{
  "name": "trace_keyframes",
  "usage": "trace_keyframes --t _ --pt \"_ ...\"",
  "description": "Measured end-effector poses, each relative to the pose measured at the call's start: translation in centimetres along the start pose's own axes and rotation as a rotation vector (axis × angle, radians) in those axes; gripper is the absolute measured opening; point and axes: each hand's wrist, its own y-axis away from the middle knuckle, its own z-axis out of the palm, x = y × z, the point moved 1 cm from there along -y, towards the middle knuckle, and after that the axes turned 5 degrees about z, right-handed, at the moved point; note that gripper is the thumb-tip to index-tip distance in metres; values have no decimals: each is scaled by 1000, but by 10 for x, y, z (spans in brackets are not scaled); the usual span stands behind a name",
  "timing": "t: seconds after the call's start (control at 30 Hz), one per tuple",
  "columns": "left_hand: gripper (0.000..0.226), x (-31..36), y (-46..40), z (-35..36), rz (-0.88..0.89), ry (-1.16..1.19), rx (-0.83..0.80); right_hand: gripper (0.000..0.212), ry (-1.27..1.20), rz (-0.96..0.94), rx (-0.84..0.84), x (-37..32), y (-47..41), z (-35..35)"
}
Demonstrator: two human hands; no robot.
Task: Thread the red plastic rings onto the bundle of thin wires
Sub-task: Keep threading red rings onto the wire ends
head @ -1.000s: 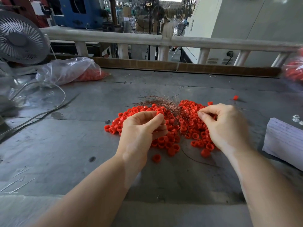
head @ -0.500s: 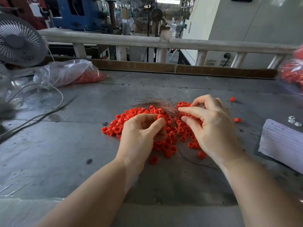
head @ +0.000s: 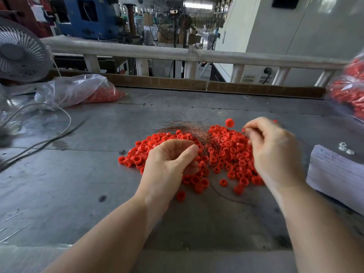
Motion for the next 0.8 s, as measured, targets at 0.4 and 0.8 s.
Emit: trace_keyframes --t 0.4,0.8 --pt "7 0 1 -1 105 -246 1 24 182 316 73 51 -10 -15" --pt "31 0 1 -2 227 -618 -35 45 366 468 -280 63 0 4"
